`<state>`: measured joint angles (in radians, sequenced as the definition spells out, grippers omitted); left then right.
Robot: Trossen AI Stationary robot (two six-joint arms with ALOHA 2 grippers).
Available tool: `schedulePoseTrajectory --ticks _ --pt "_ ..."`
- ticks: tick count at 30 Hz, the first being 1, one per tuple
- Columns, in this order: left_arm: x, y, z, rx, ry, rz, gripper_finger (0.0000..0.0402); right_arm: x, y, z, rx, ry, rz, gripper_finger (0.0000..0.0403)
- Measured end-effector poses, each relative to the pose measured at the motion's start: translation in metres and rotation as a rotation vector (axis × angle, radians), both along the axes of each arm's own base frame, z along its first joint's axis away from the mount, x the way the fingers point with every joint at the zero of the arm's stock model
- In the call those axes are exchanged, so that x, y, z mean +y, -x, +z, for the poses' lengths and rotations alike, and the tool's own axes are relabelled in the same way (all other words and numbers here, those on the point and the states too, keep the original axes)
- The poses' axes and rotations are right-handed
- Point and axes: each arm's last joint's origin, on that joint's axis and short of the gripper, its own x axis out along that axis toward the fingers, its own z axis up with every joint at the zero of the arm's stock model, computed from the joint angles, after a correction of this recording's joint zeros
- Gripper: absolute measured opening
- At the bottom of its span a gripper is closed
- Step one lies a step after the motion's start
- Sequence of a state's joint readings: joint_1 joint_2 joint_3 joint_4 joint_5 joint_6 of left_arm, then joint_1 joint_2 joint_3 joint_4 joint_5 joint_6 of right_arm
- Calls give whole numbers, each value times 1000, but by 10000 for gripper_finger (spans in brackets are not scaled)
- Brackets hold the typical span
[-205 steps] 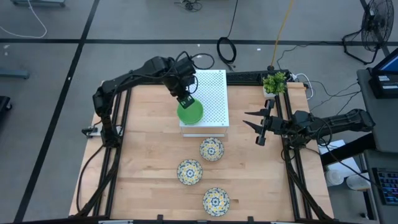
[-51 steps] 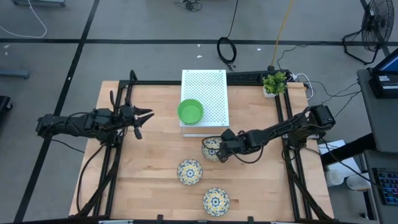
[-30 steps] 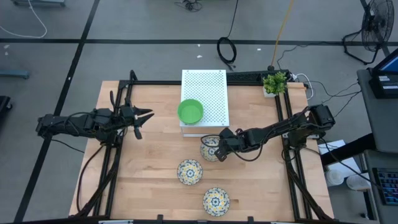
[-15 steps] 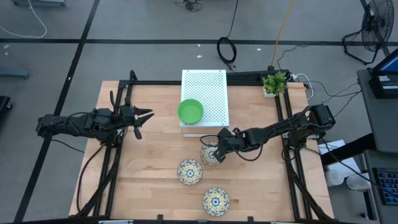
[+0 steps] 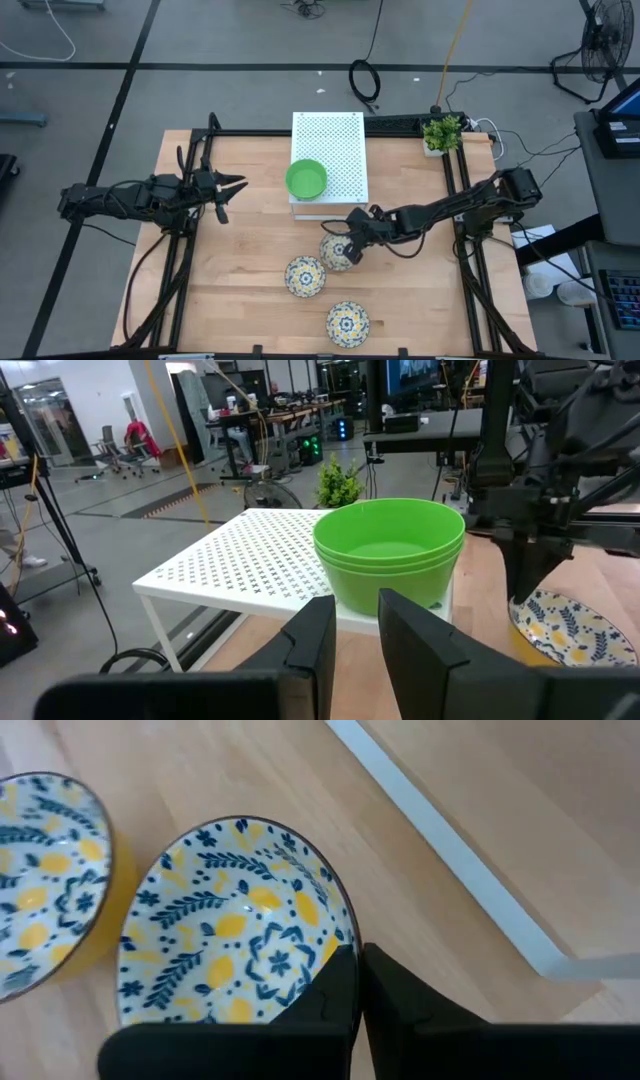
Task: Pick & Place Mini bowls
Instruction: Put the top white bowl on the shelf
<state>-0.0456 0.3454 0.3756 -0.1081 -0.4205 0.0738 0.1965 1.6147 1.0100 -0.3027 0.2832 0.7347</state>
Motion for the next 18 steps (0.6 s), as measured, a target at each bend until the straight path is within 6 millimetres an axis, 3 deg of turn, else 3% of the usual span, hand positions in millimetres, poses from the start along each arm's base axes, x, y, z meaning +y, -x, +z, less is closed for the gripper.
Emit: schedulePoseTrajectory --ticks 9,18 --pt "0 0 0 2 0 0 85 1 9 23 -67 39 33 0" --pt "0 0 0 1 0 0 85 9 10 25 -82 31 81 0"
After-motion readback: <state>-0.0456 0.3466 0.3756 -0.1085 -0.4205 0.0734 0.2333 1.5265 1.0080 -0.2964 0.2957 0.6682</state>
